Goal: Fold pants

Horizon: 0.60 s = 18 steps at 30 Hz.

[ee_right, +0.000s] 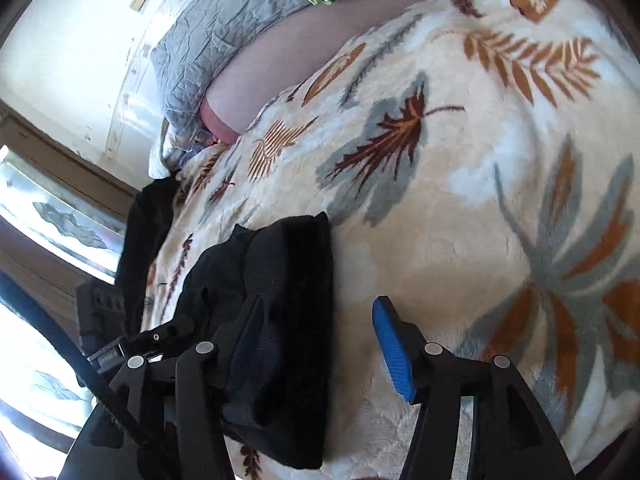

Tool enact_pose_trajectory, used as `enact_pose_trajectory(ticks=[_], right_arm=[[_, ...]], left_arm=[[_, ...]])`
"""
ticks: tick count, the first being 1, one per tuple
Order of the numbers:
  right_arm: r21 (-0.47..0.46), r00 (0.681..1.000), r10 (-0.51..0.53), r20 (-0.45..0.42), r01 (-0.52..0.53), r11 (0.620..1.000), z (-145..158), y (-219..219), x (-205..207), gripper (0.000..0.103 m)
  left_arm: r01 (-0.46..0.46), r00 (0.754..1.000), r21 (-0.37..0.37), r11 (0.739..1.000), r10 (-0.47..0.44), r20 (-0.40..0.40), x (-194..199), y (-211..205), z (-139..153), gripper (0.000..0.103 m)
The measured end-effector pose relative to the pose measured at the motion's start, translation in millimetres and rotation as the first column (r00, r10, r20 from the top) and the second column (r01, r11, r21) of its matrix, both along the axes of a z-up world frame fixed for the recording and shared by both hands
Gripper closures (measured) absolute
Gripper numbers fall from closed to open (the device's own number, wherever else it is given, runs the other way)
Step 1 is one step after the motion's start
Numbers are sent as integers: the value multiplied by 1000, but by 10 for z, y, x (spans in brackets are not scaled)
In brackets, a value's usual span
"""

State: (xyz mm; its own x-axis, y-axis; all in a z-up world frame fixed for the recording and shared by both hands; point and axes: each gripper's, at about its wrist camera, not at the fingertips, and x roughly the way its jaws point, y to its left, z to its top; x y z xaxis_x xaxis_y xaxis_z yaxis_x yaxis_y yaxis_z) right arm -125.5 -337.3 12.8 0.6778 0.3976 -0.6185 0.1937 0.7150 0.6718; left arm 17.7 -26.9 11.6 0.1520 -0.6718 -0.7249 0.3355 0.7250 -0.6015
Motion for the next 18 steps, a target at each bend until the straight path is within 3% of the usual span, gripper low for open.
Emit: enact_pose_trajectory(ticks=[2,3,5,8,12,13,14,16,18], right_arm=[[89,999,35,-13,-34,995,-102,2,27,40],[126,998,59,-18,-57,990,-156,24,61,40],[130,995,101,-5,-99,986,-182,100,149,40],[123,989,150,-1,-149,981,-192,234,348,39],[117,986,166,14,-166,979,-210,404,530,38],[103,986,165,13,-165,981,-200,448,547,38],[76,987,159,6,-159,984,-176,490,549,44],[58,988,152,-8,-151,987,-142,516,527,60],[55,989,147,-5,-147,988,-76,511,478,65]], left_arm=[[50,996,-128,990,-59,-66,83,15,-64,0],[66,993,-179,982,-83,-87,125,4,-101,0],[80,990,-201,976,-102,-102,195,-46,-138,0],[99,990,-142,985,-112,-85,205,-208,-111,0],[74,997,73,995,-77,31,21,-495,-13,2],[65,993,157,985,-79,84,-52,-554,27,20],[66,990,198,978,-90,113,-90,-572,60,29],[75,990,161,984,-94,110,-130,-535,121,51],[65,992,118,991,-77,98,-127,-463,193,56]])
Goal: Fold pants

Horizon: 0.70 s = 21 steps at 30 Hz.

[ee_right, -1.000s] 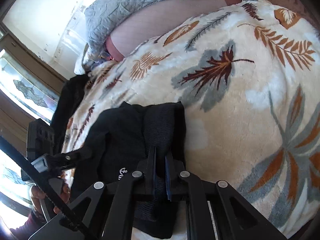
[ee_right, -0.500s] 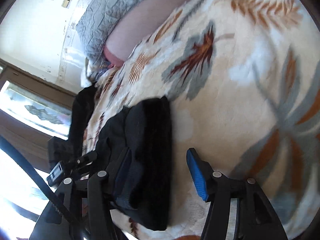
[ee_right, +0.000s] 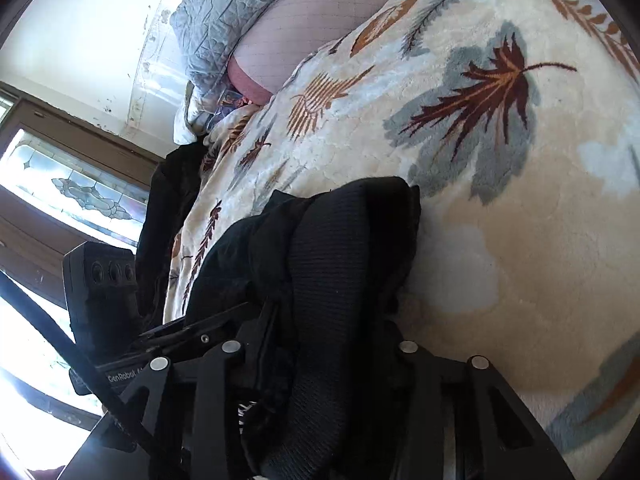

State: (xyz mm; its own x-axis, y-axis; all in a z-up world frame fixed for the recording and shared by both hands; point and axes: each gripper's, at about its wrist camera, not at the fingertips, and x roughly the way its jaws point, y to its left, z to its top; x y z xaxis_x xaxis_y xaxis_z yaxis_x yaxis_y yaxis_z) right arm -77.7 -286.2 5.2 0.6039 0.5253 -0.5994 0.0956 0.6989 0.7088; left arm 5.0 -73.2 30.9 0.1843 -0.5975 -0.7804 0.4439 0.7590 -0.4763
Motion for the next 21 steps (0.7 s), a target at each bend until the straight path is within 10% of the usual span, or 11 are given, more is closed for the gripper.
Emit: enact_pose_trajectory(ticks=[21], right_arm=[[-179,991,49,123,-27,984,776,14,1098,68]], left_arm=[[-114,988,38,993,109,106,1205,-187,422,56]])
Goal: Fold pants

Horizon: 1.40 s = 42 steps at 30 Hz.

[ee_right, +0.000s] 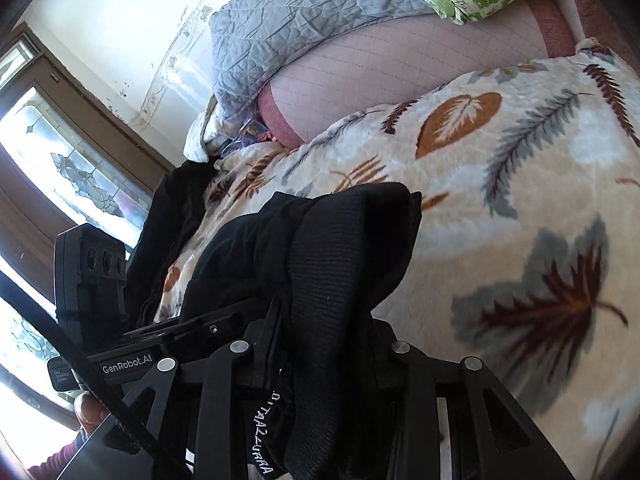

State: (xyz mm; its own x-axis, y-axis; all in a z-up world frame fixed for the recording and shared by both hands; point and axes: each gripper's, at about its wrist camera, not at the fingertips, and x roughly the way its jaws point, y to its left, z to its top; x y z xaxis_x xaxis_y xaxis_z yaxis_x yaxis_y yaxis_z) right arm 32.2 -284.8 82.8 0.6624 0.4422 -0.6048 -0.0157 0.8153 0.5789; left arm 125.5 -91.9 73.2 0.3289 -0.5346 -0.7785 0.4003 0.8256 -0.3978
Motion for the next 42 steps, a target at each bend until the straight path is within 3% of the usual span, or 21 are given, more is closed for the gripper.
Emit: enact_pose_trajectory(ticks=[12,15,17,19,23,27,31,34,36,39,42], right_arm=[[18,1000,-13,-13,13,1000,-375,-213,902,69],[19,999,-25,-42,26,999,-503,-259,989,67],[9,996,-50,-80,51,999,-613,-302,1039,54],[14,991,-75,-108,77,997,-692,-366,1056,43],[93,985,-113,-127,125,988,-644,-576,1012,39],[133,976,-217,-5,216,967,-305,-821,815,39],[332,985,-158,64,128,935,-178,-863,703,39],[454,996,-86,12,71,888,-313,-740,649,39],[479,997,-61,-41,73,875,-432,-647,611,39],[431,986,-60,-154,122,894,-648,-522,624,40],[407,985,-85,-150,140,902,-729,-499,674,41]], left_arm=[[-30,998,32,999,32,-52,813,-116,-417,55],[-38,997,57,998,41,-64,874,-138,-566,42],[-57,995,49,997,61,-81,902,-101,-628,36],[-72,990,12,997,73,-118,918,-22,-607,36],[-70,993,-16,997,68,-94,793,189,-332,36],[-92,995,-64,994,90,-38,719,338,-36,36],[-119,991,-120,986,110,-79,888,241,-2,35],[-123,987,-117,986,110,-115,1091,56,-135,35],[-134,982,-66,989,124,-145,1222,-64,-314,35],[-131,981,-32,991,125,-146,1279,-142,-472,35],[-120,984,-37,992,114,-139,1302,-175,-503,27]])
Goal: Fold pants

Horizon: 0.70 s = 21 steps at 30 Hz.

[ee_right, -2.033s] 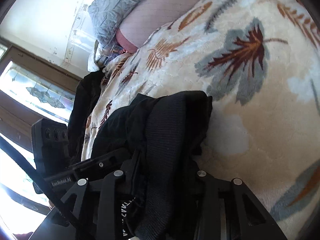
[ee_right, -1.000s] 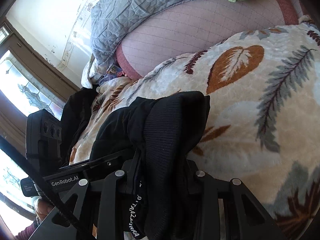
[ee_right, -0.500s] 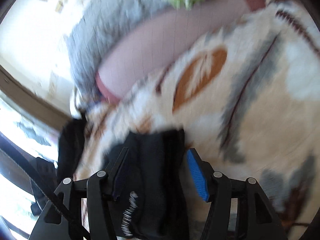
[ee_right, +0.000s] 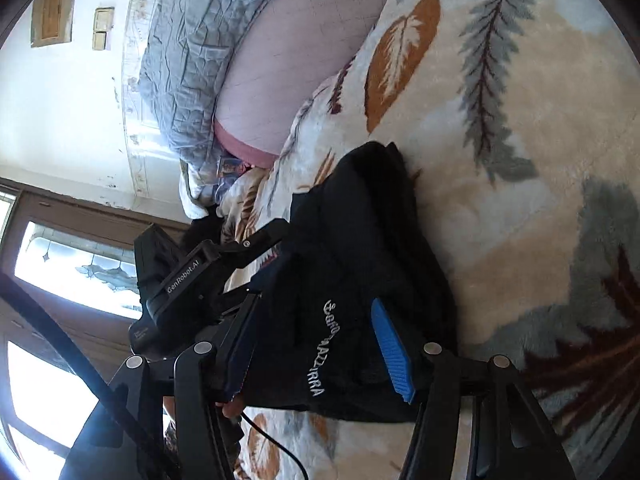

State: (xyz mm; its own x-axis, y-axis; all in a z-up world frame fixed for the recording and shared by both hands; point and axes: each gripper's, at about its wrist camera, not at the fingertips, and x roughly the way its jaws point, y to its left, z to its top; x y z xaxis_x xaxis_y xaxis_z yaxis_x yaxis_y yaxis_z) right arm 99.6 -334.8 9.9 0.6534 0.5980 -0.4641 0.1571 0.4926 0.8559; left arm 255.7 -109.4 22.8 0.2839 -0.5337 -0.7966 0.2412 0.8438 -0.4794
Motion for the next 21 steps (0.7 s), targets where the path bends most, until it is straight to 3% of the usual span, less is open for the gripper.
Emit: enact_pose_trajectory(ticks=[2,6,9,12,16,21], right_arm=[[-23,1000,-4,9,4,1000,19,-6,38,41],[-78,999,-8,39,11,997,40,-7,67,41],[-169,998,-4,63,15,985,144,11,45,40],[-306,996,-18,89,44,951,288,50,-63,33],[-375,996,-28,83,58,925,335,213,-246,32],[-463,996,-17,84,54,885,309,542,-709,32]], left_arm=[[18,1000,-14,1000,-18,-6,18,-17,-7,21],[-2,1000,-16,1000,2,-3,-47,41,91,21],[-10,998,15,1000,8,67,-332,161,358,21],[-27,988,68,997,17,153,-735,333,617,21],[-93,958,139,986,51,282,-1360,657,923,20],[-237,889,198,951,130,439,-2128,1015,1153,16]])
